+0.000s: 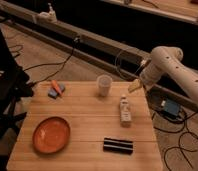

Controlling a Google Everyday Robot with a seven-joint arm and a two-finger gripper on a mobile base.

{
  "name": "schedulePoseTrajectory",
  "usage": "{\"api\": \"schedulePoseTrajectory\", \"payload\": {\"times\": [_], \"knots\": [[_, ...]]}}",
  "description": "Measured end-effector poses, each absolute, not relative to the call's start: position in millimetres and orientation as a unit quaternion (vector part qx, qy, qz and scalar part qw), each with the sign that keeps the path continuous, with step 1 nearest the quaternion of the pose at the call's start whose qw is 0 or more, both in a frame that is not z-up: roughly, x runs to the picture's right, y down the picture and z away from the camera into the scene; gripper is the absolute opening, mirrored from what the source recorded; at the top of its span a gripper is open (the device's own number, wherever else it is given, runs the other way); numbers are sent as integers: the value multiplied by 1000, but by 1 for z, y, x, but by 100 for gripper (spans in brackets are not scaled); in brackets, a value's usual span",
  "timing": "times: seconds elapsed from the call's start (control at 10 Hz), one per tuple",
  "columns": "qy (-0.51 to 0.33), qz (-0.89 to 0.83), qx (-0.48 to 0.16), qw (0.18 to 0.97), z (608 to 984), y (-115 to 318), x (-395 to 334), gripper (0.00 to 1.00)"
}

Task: Stand the bottle upright

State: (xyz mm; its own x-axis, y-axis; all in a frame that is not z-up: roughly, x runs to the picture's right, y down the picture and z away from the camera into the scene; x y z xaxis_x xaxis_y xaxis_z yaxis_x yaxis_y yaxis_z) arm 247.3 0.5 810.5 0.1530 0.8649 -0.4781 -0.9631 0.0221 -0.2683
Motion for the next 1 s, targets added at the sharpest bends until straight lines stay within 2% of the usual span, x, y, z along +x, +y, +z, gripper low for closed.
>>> {"api": "schedulePoseTrajectory", "payload": {"times": [0.4,0.7,1.0], "knots": [[91,678,-266,679,819,-8,242,74],[111,659,-303,679,829,18,243,74],[115,640,-319,689,857,23,227,74]]}}
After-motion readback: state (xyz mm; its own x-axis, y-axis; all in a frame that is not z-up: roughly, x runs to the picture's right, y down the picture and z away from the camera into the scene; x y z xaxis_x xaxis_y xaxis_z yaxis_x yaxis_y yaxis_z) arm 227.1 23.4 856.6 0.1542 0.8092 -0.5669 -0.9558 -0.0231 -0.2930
